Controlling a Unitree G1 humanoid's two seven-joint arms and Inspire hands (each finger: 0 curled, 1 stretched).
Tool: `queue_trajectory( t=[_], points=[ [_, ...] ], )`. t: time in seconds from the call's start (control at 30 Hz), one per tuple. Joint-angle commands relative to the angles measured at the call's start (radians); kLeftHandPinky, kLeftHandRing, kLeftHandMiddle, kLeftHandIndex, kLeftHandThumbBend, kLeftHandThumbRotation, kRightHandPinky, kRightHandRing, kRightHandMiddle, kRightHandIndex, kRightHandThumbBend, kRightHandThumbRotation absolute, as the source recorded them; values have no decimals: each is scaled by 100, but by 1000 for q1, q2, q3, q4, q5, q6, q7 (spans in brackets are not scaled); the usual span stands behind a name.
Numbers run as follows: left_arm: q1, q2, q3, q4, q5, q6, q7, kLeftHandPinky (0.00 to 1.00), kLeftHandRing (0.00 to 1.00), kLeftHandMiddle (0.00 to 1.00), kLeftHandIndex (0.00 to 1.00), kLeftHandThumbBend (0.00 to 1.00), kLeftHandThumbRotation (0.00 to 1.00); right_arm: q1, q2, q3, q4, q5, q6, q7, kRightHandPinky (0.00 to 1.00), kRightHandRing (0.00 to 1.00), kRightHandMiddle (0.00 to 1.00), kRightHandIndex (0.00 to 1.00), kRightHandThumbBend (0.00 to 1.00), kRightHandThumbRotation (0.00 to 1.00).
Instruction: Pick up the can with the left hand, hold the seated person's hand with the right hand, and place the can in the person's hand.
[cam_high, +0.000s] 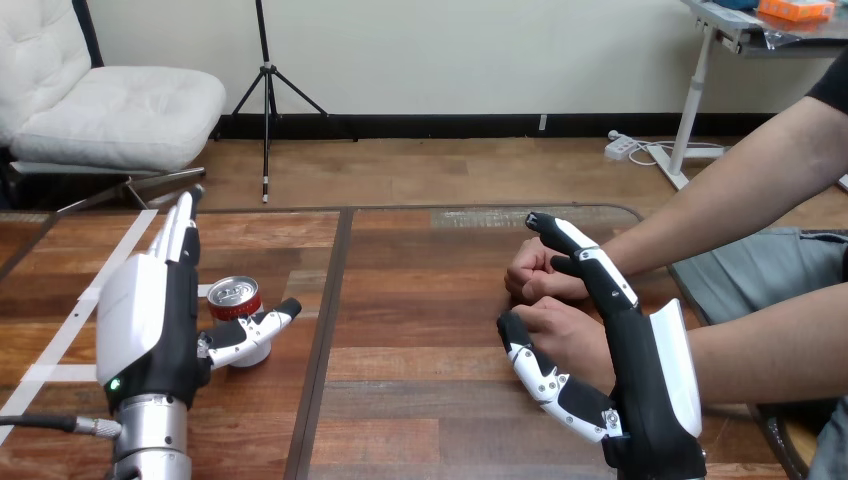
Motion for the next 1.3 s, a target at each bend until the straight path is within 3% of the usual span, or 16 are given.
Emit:
queue_trajectory(
  t=[0.0, 0.63, 1.27],
  points=[
    [-98, 31, -15, 44, -25, 8, -5, 85, 92, 94, 96, 81, 24, -70, 4, -11, -12, 9, -3, 11, 80, 86, 87, 83, 38, 0],
    [-180, 31, -23, 177, -132, 35, -47, 79, 88, 92, 94, 82, 20, -72, 3, -20, -17, 15, 3, 35, 81, 86, 88, 82, 38, 0],
    [-252, 40, -50, 304, -140, 48, -46, 76, 86, 90, 94, 83, 25, -71, 1, -27, -24, -8, 12, 31, 80, 86, 88, 82, 38, 1]
  ],
)
